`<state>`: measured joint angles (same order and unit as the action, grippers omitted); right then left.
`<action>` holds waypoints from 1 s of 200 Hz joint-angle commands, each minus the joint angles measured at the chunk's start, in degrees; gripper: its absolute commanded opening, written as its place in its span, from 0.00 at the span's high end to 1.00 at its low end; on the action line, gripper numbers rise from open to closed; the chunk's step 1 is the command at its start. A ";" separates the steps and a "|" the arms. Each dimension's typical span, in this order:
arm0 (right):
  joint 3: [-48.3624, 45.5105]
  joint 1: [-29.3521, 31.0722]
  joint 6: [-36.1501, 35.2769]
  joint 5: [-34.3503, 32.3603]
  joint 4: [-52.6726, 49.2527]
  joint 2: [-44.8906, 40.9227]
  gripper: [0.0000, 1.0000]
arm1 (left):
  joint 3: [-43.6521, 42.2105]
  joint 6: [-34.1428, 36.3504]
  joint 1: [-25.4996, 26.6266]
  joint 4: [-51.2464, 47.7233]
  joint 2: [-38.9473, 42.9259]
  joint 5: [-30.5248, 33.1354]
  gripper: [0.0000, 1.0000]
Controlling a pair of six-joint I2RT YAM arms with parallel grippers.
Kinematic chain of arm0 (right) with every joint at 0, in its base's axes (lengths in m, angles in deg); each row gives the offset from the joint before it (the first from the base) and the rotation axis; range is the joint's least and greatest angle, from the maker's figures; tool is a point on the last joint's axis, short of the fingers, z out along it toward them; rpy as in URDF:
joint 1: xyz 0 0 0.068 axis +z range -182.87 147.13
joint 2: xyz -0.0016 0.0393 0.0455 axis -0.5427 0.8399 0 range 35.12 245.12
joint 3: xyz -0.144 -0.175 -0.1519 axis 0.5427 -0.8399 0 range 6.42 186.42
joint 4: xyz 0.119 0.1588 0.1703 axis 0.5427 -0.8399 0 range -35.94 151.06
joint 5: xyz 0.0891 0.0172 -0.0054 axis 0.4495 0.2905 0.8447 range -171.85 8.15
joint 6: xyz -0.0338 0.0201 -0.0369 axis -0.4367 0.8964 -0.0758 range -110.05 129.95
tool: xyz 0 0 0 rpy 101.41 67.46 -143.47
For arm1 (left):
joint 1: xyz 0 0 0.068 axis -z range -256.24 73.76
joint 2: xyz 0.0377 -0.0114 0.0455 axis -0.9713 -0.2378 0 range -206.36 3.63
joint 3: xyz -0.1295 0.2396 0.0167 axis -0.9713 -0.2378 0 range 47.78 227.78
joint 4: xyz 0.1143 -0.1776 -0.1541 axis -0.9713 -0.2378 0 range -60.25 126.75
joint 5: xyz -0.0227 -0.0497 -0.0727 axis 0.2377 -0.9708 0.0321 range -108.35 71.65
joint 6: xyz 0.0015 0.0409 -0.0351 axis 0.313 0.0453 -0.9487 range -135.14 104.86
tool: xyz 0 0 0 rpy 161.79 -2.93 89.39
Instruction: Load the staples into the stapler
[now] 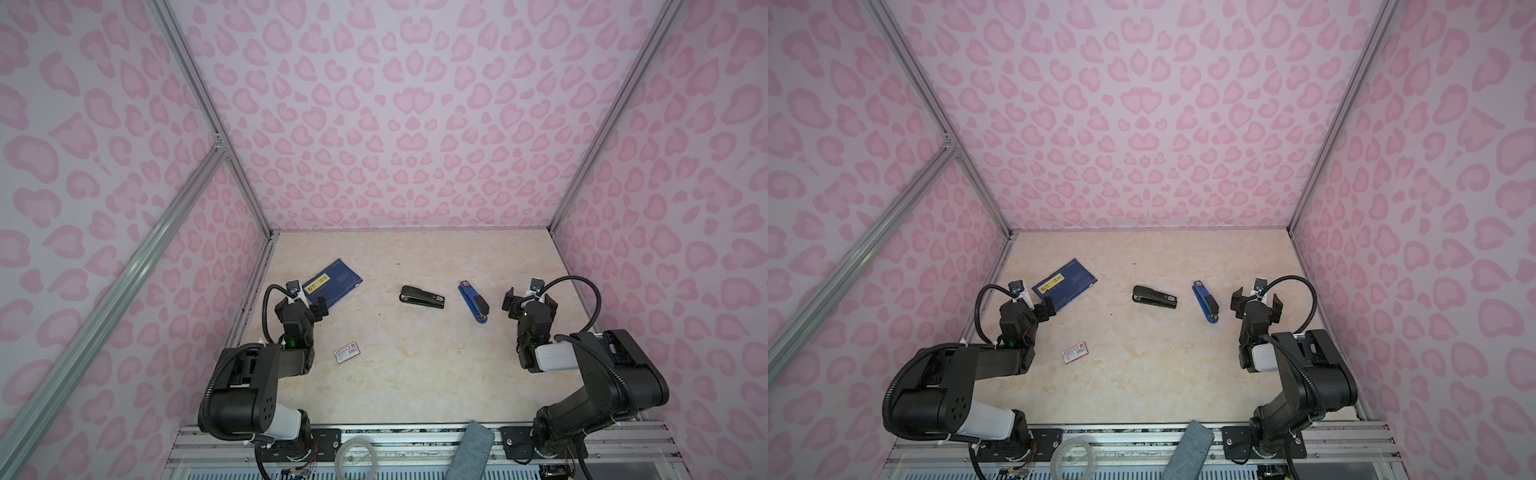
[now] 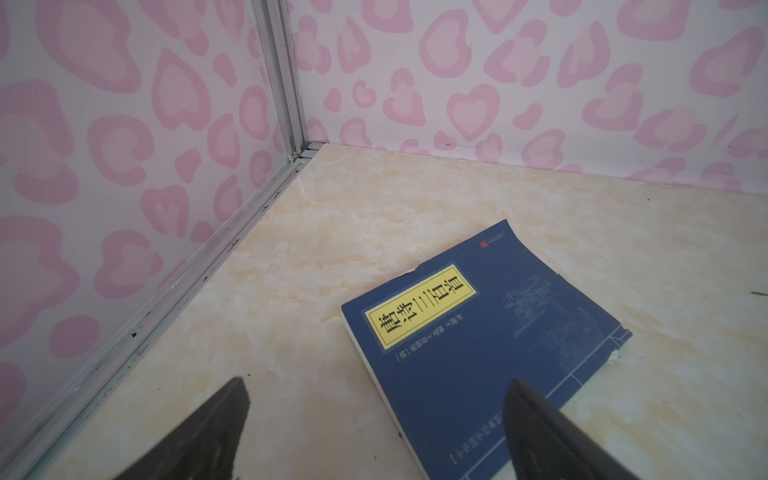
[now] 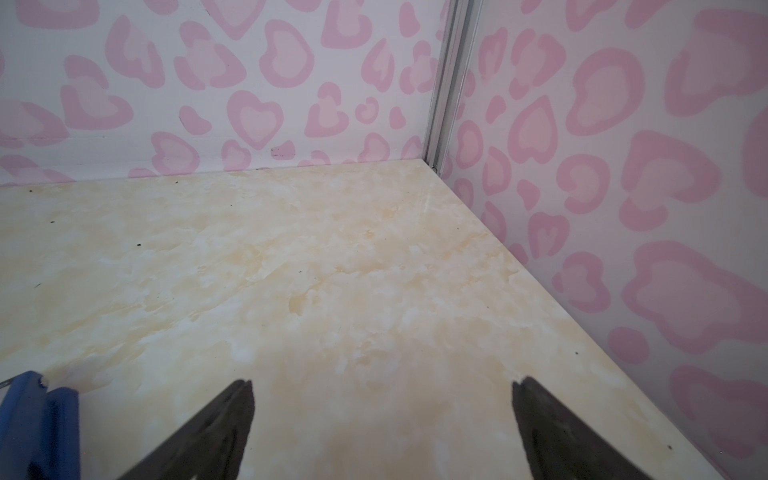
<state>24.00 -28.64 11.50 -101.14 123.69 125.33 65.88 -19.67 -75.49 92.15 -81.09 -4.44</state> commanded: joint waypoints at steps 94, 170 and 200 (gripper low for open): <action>7.20 1.29 0.60 -1.48 -20.82 -12.83 0.00 | 9.13 -0.03 0.04 -18.16 7.41 1.52 0.02; 14.91 -3.79 29.31 24.13 -40.34 -27.02 0.22 | 24.72 -23.49 -2.42 -47.85 12.75 -18.28 0.01; 20.14 -1.37 28.49 28.69 -49.99 -25.50 0.34 | 26.98 -26.81 -1.11 -55.02 12.32 -27.39 0.13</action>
<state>40.79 -31.13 37.02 -82.00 82.01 98.64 91.50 -40.98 -77.57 47.08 -68.74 -20.13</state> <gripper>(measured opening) 0.702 0.884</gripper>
